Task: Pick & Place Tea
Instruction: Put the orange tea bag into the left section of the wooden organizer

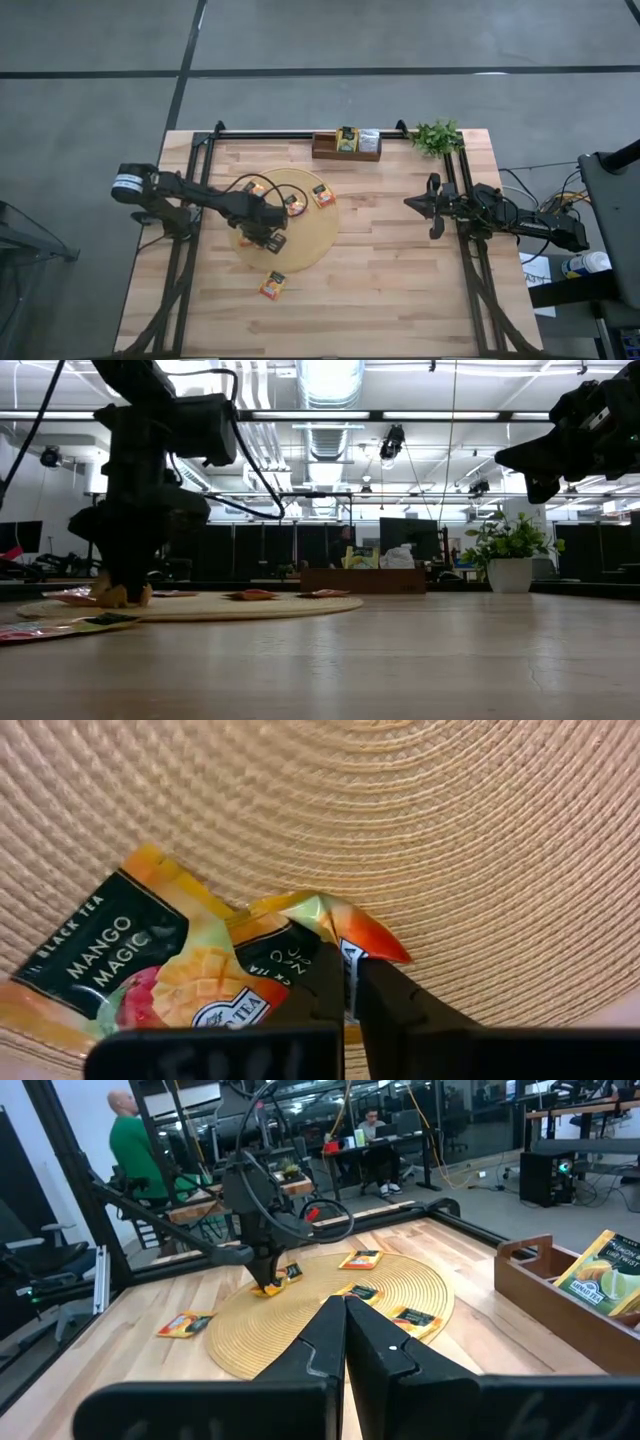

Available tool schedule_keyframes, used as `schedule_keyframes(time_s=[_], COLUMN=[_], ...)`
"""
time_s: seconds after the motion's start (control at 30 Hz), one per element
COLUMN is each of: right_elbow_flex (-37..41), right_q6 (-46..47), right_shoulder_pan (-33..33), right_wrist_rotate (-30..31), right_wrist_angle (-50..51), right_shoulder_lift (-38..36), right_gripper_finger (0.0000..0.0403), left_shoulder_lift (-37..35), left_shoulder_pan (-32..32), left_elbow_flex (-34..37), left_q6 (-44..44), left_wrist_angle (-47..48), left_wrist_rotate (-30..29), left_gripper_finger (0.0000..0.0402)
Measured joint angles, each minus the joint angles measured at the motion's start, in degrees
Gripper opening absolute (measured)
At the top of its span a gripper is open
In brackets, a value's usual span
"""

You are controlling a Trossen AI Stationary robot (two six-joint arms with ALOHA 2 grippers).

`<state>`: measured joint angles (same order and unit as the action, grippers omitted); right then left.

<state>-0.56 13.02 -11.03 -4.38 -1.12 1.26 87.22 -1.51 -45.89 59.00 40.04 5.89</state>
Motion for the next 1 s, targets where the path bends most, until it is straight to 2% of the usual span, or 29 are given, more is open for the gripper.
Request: schedule_keyframes(time_s=[0.23, 0.47, 0.63, 1.0], right_elbow_flex=[0.0, 0.0, 0.0, 0.0], right_q6=[0.0, 0.0, 0.0, 0.0], right_shoulder_pan=[0.0, 0.0, 0.0, 0.0], right_wrist_rotate=[0.0, 0.0, 0.0, 0.0], right_wrist_angle=[0.0, 0.0, 0.0, 0.0], right_shoulder_lift=[0.0, 0.1, 0.1, 0.1], right_gripper_finger=[0.0009, 0.0009, 0.0009, 0.0009], left_shoulder_lift=[0.1, 0.2, 1.3, 11.9], left_shoulder_pan=[0.0, 2.3, 7.2, 19.6], left_elbow_flex=[-7.1, -16.5, -22.5, -36.5], left_q6=[-5.7, -17.0, -29.1, -51.0], left_wrist_angle=[2.1, 10.0, 12.4, 12.7], left_wrist_rotate=[-2.5, -10.9, -16.6, -18.5], left_gripper_finger=[0.0007, 0.0006, 0.0005, 0.0005])
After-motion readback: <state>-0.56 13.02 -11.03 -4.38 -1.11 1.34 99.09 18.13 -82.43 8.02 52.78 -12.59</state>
